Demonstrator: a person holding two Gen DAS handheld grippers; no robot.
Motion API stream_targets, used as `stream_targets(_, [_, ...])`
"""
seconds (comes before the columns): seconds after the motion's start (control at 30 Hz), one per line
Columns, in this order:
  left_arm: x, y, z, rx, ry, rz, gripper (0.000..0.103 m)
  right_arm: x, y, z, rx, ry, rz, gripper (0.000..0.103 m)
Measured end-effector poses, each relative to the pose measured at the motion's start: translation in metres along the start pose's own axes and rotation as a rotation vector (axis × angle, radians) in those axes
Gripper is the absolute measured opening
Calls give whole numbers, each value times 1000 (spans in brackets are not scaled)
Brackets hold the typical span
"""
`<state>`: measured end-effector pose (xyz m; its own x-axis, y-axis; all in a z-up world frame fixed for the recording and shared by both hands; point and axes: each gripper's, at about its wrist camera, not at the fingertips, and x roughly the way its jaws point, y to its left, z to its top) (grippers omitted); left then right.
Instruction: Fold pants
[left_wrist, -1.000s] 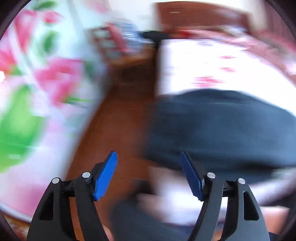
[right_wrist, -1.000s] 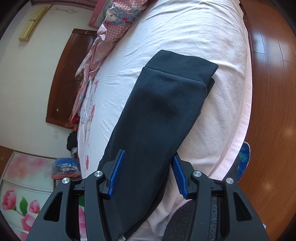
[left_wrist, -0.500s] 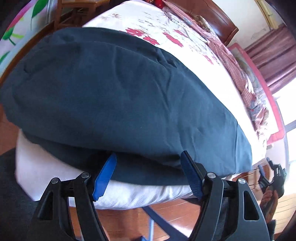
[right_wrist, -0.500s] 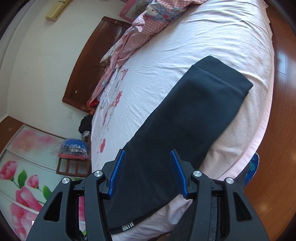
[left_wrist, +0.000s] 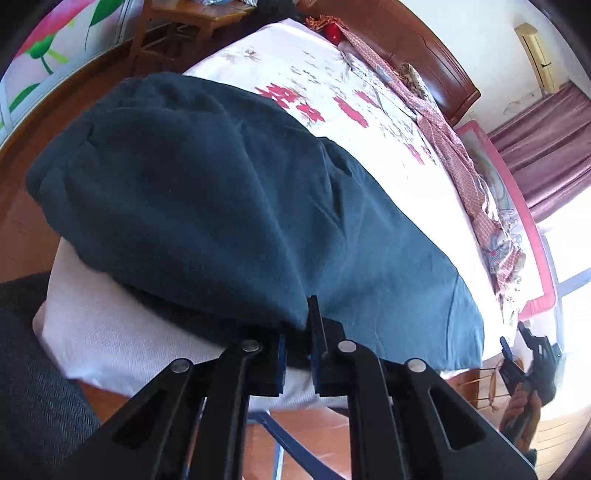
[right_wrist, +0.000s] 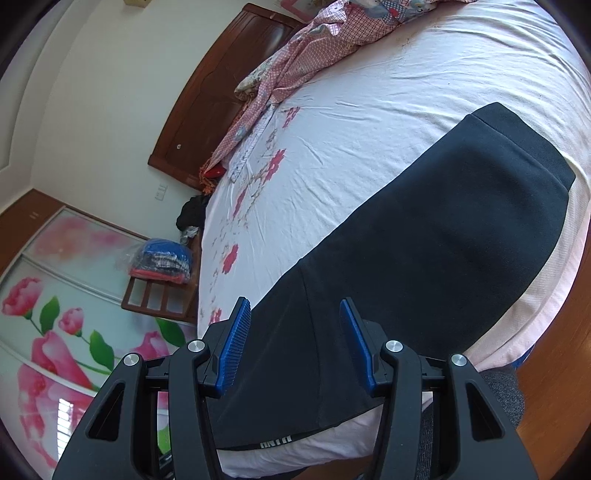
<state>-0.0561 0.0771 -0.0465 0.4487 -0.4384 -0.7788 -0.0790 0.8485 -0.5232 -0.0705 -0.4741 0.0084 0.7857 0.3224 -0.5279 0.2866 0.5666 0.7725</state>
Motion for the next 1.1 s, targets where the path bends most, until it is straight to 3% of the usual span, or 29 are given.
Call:
stream_targets(0.07, [-5,4,-5,34,18,30,9,0,-2,0,1,6,5,50])
stream_targets(0.2, [32,26,-1,-23,147,74,15,8,-1,-3,4,25,-1,50])
stream_targets(0.23, [31,31,-1,-74,160,55,16,9,0,-4,2,32,-3,50])
stream_targets(0.33, [9,25,-1,-79,207,97,31,9,6,-11,-29,46,47,50])
stream_targets(0.37, [-4,20,0,-60,198,109,47,13,9,-15,-44,66,69,54])
stream_targets(0.4, [-21,13,2,-34,167,115,54,20,13,-19,-66,84,60,61])
stream_targets(0.53, [-63,-23,10,125,-16,238,56,61,26,-37,-136,181,64,61])
stream_targets(0.57, [-64,-35,14,210,-70,220,58,71,31,-41,-159,197,79,61])
stream_targets(0.67, [-42,-62,35,441,-225,157,76,102,48,-47,-241,216,64,61])
stream_targets(0.73, [-4,-71,50,551,-241,234,75,122,54,-46,-288,218,13,61])
stream_targets(0.77, [11,-71,58,559,-223,244,72,131,56,-45,-311,225,-10,61])
stream_targets(0.9, [59,-66,93,544,-191,226,70,156,49,-38,-319,252,-72,61])
stream_targets(1.07, [108,-39,127,498,-132,396,69,172,41,-26,-327,260,-134,60])
stream_targets(1.1, [109,-34,129,477,-124,409,64,173,44,-24,-339,260,-143,60])
